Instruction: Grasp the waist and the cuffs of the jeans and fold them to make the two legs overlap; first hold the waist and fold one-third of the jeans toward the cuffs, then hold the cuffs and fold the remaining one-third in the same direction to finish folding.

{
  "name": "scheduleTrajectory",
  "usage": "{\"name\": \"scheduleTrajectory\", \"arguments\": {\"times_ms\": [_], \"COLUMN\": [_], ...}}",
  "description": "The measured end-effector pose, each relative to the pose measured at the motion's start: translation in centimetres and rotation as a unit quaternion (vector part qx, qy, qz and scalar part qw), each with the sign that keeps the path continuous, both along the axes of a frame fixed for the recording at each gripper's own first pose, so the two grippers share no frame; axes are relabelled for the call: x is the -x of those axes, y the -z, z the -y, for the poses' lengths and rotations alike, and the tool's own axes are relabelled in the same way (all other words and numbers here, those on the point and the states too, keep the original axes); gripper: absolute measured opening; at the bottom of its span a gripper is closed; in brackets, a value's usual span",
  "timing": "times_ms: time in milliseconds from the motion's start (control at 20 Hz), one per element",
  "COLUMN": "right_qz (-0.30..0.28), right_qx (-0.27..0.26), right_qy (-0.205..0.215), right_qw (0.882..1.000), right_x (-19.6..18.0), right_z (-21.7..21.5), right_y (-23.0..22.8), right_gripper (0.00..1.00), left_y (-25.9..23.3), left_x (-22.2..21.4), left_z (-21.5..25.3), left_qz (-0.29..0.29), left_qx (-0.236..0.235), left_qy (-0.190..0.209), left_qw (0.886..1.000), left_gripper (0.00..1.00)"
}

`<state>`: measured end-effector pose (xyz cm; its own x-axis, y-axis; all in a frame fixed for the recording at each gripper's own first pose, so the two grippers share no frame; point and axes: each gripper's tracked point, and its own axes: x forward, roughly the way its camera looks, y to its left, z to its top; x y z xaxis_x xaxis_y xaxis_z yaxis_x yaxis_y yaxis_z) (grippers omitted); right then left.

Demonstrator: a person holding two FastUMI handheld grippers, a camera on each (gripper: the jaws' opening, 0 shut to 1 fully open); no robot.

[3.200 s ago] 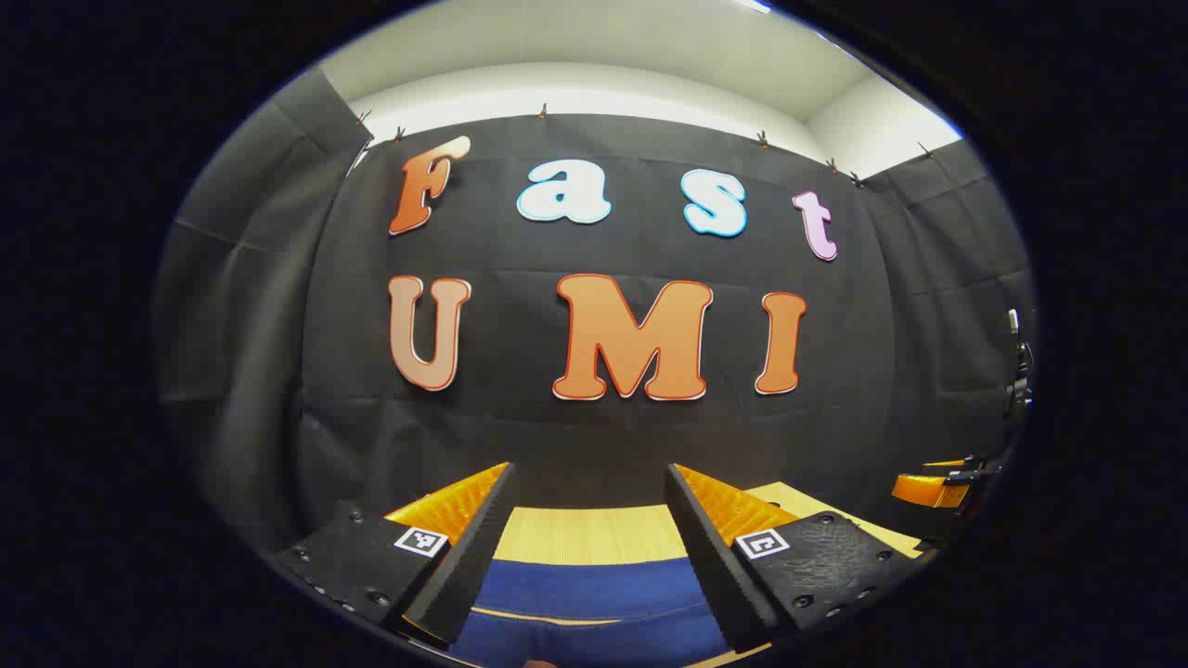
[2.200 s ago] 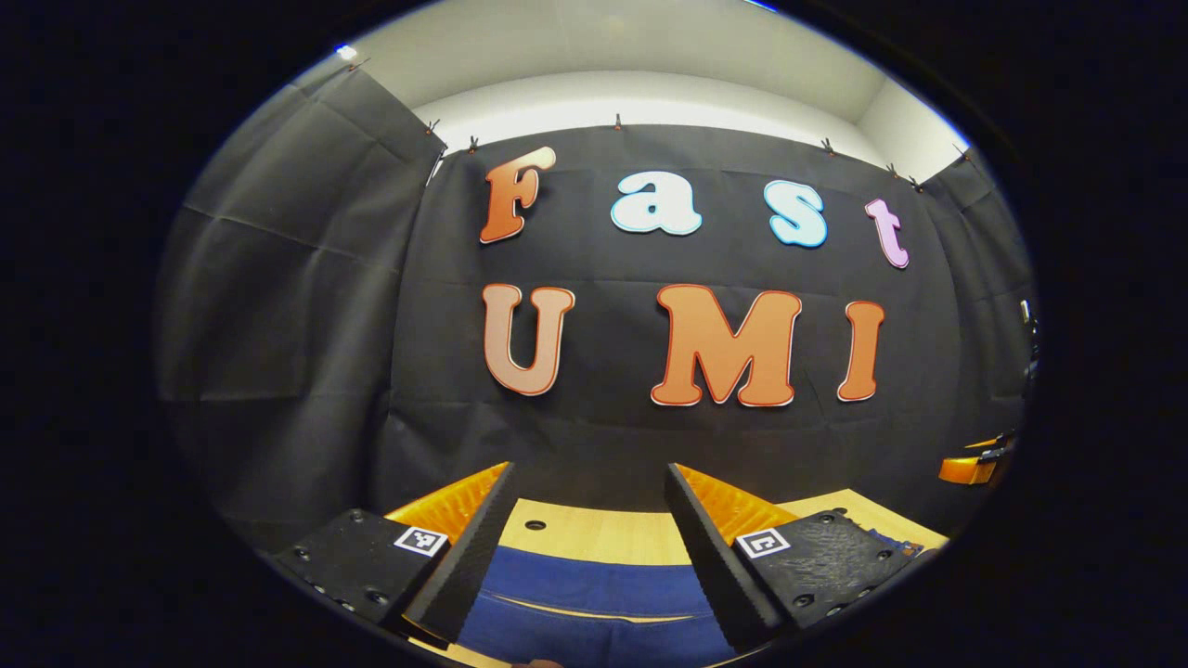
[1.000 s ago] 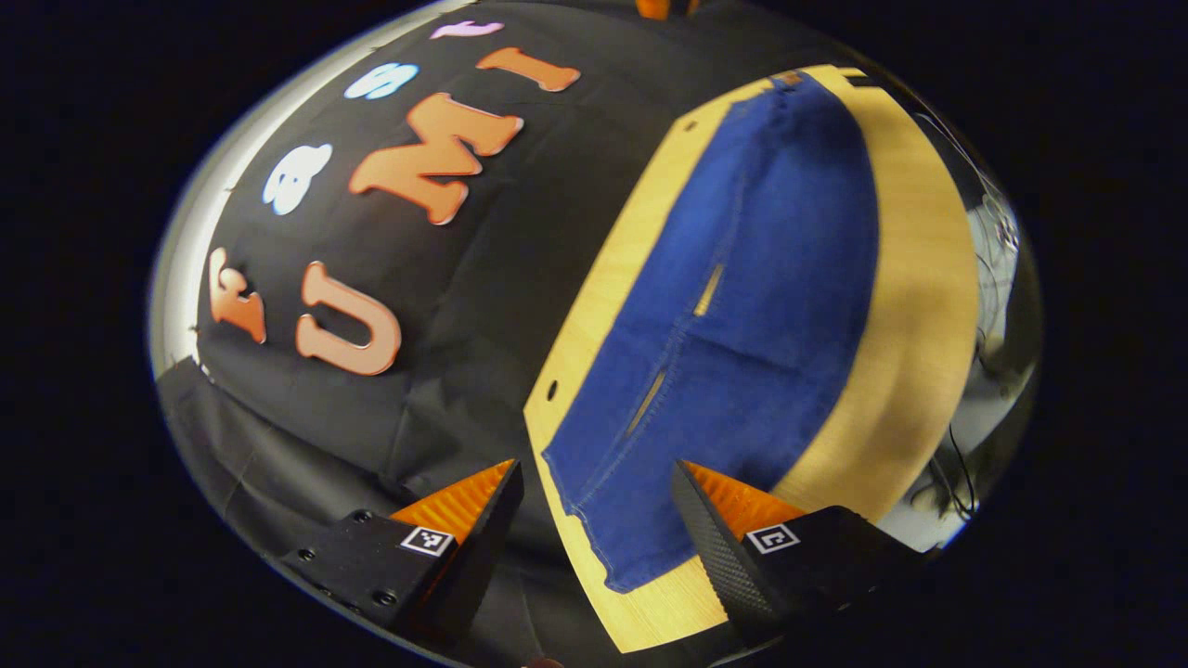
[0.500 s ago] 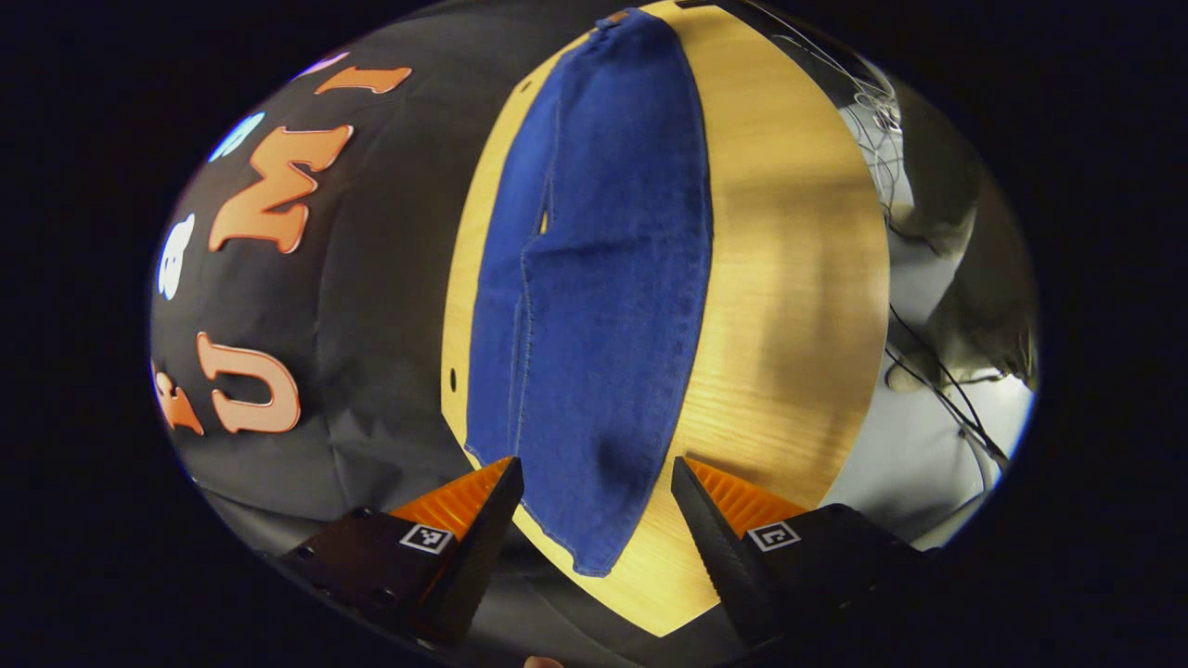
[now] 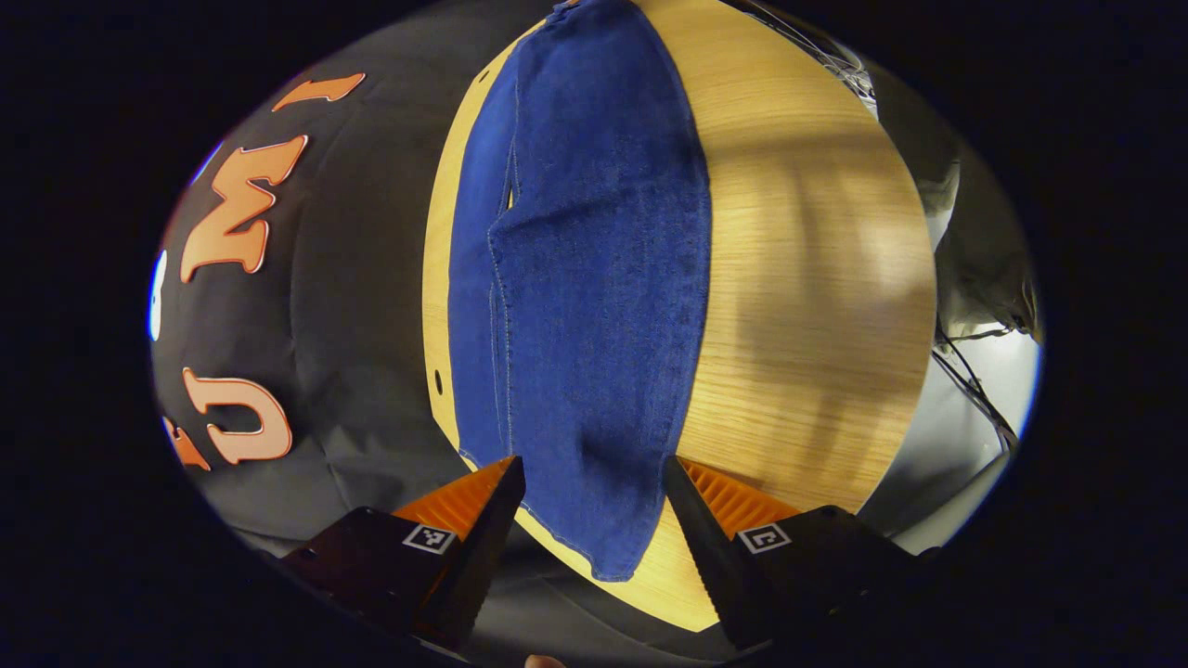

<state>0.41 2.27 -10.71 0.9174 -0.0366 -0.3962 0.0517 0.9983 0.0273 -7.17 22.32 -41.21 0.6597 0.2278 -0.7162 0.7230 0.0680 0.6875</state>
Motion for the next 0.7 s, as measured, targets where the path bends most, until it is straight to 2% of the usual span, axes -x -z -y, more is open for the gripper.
{"name": "scheduleTrajectory", "arguments": {"times_ms": [150, 300, 400, 550, 600, 650, 700], "right_qz": [-0.004, -0.008, -0.007, -0.003, 0.0, 0.003, 0.006], "right_qx": [-0.002, 0.007, 0.01, 0.036, 0.06, 0.095, 0.144], "right_qy": [-0.001, -0.002, 0.001, 0.006, 0.005, -0.001, -0.009], "right_qw": [1.0, 1.0, 1.0, 0.999, 0.998, 0.995, 0.99], "right_x": [-0.4, -1.0, -1.5, -2.0, -2.1, -2.2, -2.2], "right_z": [-0.1, -0.5, -0.5, 0.4, 1.1, 2.0, 3.3], "right_y": [0.1, 0.0, -0.2, -0.1, -0.1, -0.2, -0.4], "right_gripper": [0.98, 0.98, 0.98, 0.98, 0.98, 0.97, 0.98], "left_y": [-0.1, 0.1, 0.7, 2.3, 1.7, 1.1, 1.1], "left_x": [-1.6, -4.0, -5.5, -5.7, -6.6, -6.3, -6.2], "left_z": [-0.3, -0.3, -0.6, -0.8, -0.4, -0.3, -0.2], "left_qz": [0.005, 0.016, 0.017, 0.013, 0.037, 0.036, 0.027], "left_qx": [-0.002, -0.012, -0.009, -0.004, -0.015, -0.017, -0.004], "left_qy": [-0.006, 0.007, 0.005, 0.005, 0.023, 0.029, 0.024], "left_qw": [1.0, 1.0, 1.0, 1.0, 0.999, 0.999, 0.999], "left_gripper": [0.94, 0.94, 0.89, 0.39, 0.22, 0.06, 0.07]}}
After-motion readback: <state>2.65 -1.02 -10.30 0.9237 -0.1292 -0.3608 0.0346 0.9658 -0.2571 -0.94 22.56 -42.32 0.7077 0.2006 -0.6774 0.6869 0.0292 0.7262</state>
